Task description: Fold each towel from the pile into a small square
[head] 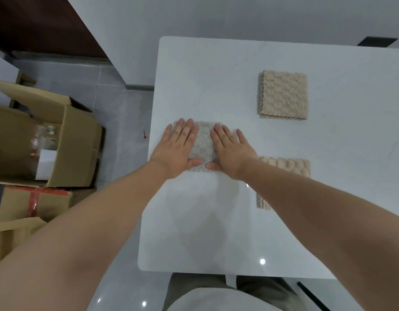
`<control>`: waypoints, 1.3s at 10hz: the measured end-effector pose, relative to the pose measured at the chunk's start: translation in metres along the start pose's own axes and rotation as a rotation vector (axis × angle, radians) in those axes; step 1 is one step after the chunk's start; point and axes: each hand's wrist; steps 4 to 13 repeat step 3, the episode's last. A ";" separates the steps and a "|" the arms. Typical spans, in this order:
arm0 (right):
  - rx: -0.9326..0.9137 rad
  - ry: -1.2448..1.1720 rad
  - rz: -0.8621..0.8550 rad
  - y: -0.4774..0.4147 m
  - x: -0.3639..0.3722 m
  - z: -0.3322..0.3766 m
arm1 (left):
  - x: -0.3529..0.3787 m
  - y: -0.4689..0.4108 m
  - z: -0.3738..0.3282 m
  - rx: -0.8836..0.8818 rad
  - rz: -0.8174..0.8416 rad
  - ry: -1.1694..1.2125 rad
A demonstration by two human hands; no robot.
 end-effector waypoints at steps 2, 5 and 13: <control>-0.019 -0.088 -0.022 0.004 -0.025 -0.007 | -0.037 -0.004 0.017 0.093 0.095 -0.163; 0.014 -0.141 -0.118 0.034 -0.036 -0.013 | -0.041 0.027 0.006 0.041 0.035 -0.123; 0.014 -0.141 -0.118 0.034 -0.036 -0.013 | -0.041 0.027 0.006 0.041 0.035 -0.123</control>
Point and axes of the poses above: each hand's wrist, its own y-axis away from the middle knuckle, its own x-axis out of the palm, z = x × y, and after that the axes turned 14 degrees about -z, right-handed
